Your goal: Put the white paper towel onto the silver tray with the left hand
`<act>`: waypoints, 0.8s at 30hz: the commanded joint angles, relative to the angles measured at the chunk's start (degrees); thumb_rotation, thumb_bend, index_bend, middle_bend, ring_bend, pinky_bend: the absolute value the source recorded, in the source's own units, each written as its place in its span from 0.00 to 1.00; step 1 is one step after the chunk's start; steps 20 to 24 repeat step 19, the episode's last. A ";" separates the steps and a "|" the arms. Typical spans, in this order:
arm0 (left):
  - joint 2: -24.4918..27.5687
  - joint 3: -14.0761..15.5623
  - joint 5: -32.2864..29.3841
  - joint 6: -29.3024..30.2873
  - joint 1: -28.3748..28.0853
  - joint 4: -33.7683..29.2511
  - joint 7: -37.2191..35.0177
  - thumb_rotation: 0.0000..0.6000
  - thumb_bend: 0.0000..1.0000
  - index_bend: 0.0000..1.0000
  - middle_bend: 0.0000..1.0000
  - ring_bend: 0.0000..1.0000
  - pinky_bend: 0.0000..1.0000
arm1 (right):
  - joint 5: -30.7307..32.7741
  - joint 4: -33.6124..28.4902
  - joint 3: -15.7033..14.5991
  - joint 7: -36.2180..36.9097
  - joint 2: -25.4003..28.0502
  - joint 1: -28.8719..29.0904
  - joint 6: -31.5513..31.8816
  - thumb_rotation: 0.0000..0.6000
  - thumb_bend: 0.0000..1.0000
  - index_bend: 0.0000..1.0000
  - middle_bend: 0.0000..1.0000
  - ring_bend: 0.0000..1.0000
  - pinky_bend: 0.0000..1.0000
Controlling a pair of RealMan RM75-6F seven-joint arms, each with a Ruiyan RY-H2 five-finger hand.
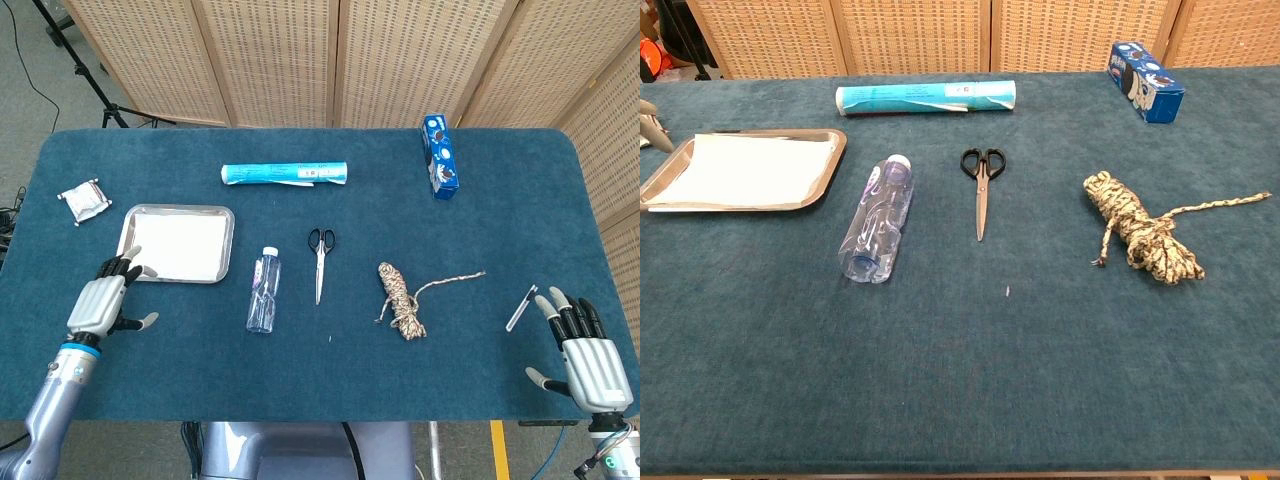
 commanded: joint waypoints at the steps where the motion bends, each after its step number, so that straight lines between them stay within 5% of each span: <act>1: -3.63 5.01 10.77 11.01 8.00 4.48 -5.62 1.00 0.19 0.31 0.00 0.00 0.00 | -0.05 0.14 0.01 -0.04 -0.18 0.11 -0.14 1.00 0.00 0.09 0.00 0.00 0.00; 8: -7.28 7.34 19.40 20.48 14.03 12.72 -9.04 1.00 0.17 0.31 0.00 0.00 0.00 | -0.53 0.21 -0.39 -0.84 -0.71 0.49 -0.92 1.00 0.00 0.09 0.00 0.00 0.00; 24: -7.20 7.00 24.00 22.98 16.02 14.44 -8.12 1.00 0.16 0.30 0.00 0.00 0.00 | -1.15 0.73 -1.15 -1.83 -1.45 1.24 -2.59 1.00 0.00 0.09 0.00 0.00 0.00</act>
